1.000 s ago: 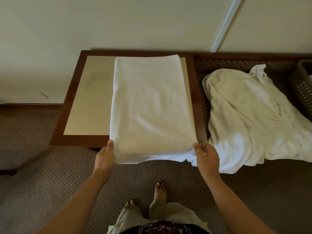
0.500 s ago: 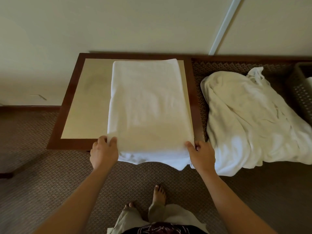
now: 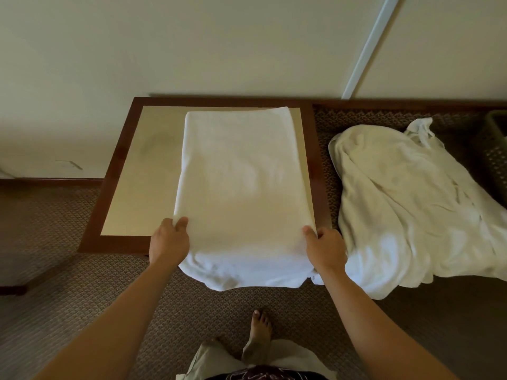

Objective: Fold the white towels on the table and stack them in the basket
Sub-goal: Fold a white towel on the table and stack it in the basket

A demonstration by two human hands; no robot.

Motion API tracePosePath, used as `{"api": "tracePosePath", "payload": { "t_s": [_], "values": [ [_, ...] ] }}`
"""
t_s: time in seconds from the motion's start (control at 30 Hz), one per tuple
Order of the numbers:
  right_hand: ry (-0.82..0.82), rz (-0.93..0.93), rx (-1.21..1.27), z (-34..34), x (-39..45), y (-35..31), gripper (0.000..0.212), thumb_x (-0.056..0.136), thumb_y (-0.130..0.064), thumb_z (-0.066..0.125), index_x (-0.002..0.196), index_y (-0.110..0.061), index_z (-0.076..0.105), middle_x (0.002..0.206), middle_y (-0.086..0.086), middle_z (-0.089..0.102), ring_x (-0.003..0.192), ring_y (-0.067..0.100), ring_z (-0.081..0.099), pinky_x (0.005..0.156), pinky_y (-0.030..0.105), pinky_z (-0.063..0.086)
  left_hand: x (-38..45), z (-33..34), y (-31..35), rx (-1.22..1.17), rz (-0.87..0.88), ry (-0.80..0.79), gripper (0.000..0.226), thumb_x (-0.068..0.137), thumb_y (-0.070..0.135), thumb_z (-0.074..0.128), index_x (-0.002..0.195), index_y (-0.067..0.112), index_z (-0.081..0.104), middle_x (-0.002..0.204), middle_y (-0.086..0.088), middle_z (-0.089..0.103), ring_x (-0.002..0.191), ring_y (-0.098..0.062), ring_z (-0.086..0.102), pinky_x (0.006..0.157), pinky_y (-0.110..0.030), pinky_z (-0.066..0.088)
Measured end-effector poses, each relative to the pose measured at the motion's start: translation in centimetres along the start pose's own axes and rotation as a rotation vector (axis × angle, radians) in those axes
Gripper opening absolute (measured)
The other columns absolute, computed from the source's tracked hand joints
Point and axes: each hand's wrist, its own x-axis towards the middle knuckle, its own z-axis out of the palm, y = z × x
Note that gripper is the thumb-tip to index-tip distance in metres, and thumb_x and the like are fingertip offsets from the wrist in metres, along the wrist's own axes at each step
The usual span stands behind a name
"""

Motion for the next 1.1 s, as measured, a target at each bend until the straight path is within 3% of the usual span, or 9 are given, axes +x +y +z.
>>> {"api": "tracePosePath", "payload": {
  "t_s": [0.13,0.27,0.43,0.57,0.63,0.7,0.8,1.0,1.1],
  "values": [
    [0.003,0.041,-0.107,0.7,-0.5,-0.3,0.039,0.093,-0.048,0.045,0.074,-0.017,0.060,0.091,0.004,0.060,0.093,0.030,0.057,0.089,0.051,0.048,-0.4,1.2,-0.5,0.151,0.030,0.138,0.048,0.107,0.053,0.031,0.116,0.010,0.050,0.103,-0.010,0.061,0.085,-0.030,0.057,0.065,-0.042,0.043],
    [-0.027,-0.044,-0.090,0.6,1.1,-1.1,0.040,0.084,-0.062,0.040,0.063,-0.028,0.042,0.078,0.001,0.054,0.082,0.029,0.058,0.081,0.044,0.050,0.1,1.1,0.1,0.056,0.011,0.136,0.047,0.105,0.059,0.029,0.108,0.017,0.050,0.094,-0.003,0.059,0.085,-0.030,0.058,0.070,-0.042,0.044],
    [-0.008,-0.136,-0.138,1.0,2.8,-1.7,0.041,0.096,-0.053,0.046,0.069,-0.023,0.051,0.077,0.000,0.059,0.078,0.028,0.060,0.077,0.047,0.053,1.4,0.9,-0.5,0.117,0.122,0.188,0.043,0.105,0.056,0.031,0.102,0.016,0.046,0.093,-0.009,0.061,0.076,-0.029,0.056,0.064,-0.041,0.046],
    [0.081,-0.102,-0.235,1.5,2.2,-2.7,0.025,0.093,-0.039,0.052,0.104,-0.018,0.059,0.110,0.005,0.060,0.106,0.032,0.057,0.093,0.051,0.048,1.2,1.8,0.2,0.186,0.172,0.320,0.024,0.103,0.028,0.047,0.122,0.013,0.048,0.119,-0.017,0.058,0.094,-0.039,0.058,0.080,-0.053,0.052],
    [0.145,-0.275,-0.279,1.7,2.3,-3.9,0.037,0.092,-0.028,0.056,0.128,-0.019,0.050,0.136,0.008,0.050,0.124,0.033,0.047,0.101,0.055,0.041,1.4,2.1,2.0,0.213,0.300,0.325,0.045,0.093,0.015,0.055,0.137,0.015,0.044,0.141,-0.017,0.049,0.119,-0.041,0.052,0.097,-0.059,0.045],
    [-0.003,-0.487,-0.343,2.2,2.8,-5.6,0.060,0.100,-0.036,0.046,0.156,-0.025,0.028,0.167,0.004,0.019,0.151,0.028,0.021,0.117,0.059,0.024,2.3,2.9,3.9,0.265,0.473,0.177,0.055,0.097,0.026,0.049,0.150,0.020,0.037,0.161,-0.012,0.034,0.144,-0.037,0.035,0.116,-0.060,0.028],
    [-0.245,-0.671,-0.536,3.9,5.3,-6.8,0.068,0.106,-0.056,0.020,0.162,-0.034,-0.010,0.166,-0.014,-0.028,0.154,0.014,-0.025,0.124,0.058,-0.005,4.9,4.2,5.3,0.421,0.585,-0.024,0.068,0.099,0.057,0.015,0.163,0.034,0.014,0.172,0.000,0.000,0.159,-0.026,-0.001,0.126,-0.055,-0.001],
    [-0.174,-0.442,-0.667,4.7,9.4,-7.5,0.070,0.098,-0.066,-0.005,0.157,-0.035,-0.027,0.160,-0.020,-0.038,0.153,0.025,-0.028,0.119,0.068,-0.009,10.1,3.1,6.6,0.443,0.208,0.018,0.073,0.101,0.063,0.008,0.163,0.030,-0.010,0.169,0.003,-0.023,0.157,-0.030,-0.015,0.122,-0.064,-0.007],
    [-0.107,-0.444,-0.620,5.7,11.9,-10.9,0.076,0.095,-0.066,-0.001,0.161,-0.032,-0.012,0.166,-0.017,-0.024,0.156,0.025,-0.018,0.118,0.069,-0.005,12.4,3.4,9.4,0.445,0.259,0.063,0.071,0.103,0.054,0.010,0.164,0.020,-0.005,0.170,-0.004,-0.021,0.155,-0.034,-0.019,0.120,-0.063,-0.016]
  ]
}}
